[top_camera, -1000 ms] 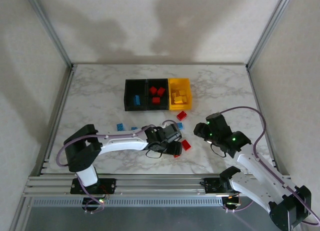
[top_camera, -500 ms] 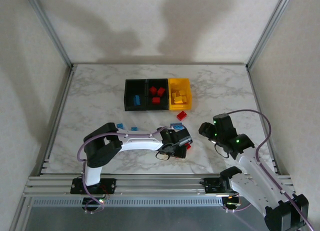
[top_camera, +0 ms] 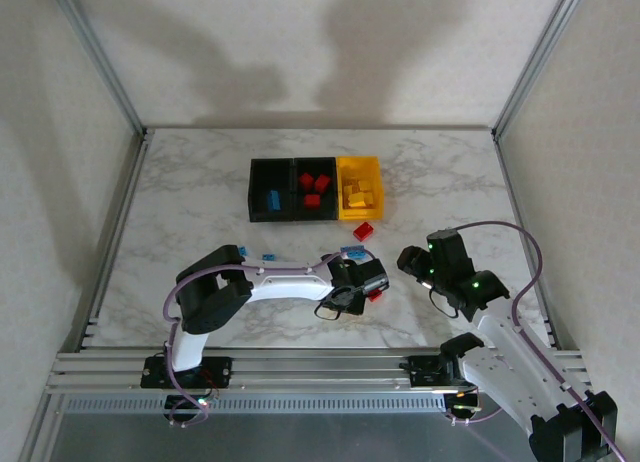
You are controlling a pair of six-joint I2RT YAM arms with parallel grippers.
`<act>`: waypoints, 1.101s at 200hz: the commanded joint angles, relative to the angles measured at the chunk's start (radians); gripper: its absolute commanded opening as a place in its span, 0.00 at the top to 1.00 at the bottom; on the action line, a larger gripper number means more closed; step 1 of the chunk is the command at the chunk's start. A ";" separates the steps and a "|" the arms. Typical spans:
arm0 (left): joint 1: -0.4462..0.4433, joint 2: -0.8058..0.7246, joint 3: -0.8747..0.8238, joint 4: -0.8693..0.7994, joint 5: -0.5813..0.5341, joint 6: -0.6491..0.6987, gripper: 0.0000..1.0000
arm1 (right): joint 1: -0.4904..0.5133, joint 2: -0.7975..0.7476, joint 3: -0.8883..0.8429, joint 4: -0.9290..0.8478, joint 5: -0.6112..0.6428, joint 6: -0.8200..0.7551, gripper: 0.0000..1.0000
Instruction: Sort the legos into containers by color
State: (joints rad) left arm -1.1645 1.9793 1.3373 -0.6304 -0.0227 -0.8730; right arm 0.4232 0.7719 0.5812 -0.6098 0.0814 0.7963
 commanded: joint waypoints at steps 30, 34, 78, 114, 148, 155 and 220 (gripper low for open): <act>-0.003 -0.009 0.013 -0.038 -0.044 0.030 0.67 | -0.007 -0.010 -0.017 0.015 0.006 0.000 0.33; -0.002 -0.013 0.010 -0.038 -0.047 0.032 0.67 | -0.007 -0.007 -0.017 0.017 0.006 0.000 0.33; 0.007 -0.051 -0.022 -0.018 -0.057 0.037 0.61 | -0.007 0.000 -0.021 0.016 0.001 0.008 0.33; -0.004 -0.059 -0.048 -0.012 -0.044 0.036 0.49 | -0.008 0.006 -0.022 0.021 -0.003 0.012 0.33; -0.015 -0.054 -0.072 -0.005 -0.023 0.035 0.49 | -0.007 0.005 -0.031 0.026 -0.004 0.014 0.33; -0.016 -0.054 -0.076 0.000 -0.023 0.035 0.52 | -0.006 0.005 -0.031 0.027 -0.003 0.014 0.33; 0.017 -0.109 -0.050 -0.012 -0.064 0.054 0.76 | -0.006 0.003 -0.033 0.055 -0.035 0.003 0.33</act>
State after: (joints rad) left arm -1.1671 1.9327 1.2739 -0.6216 -0.0605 -0.8345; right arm 0.4232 0.7765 0.5568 -0.5838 0.0738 0.8005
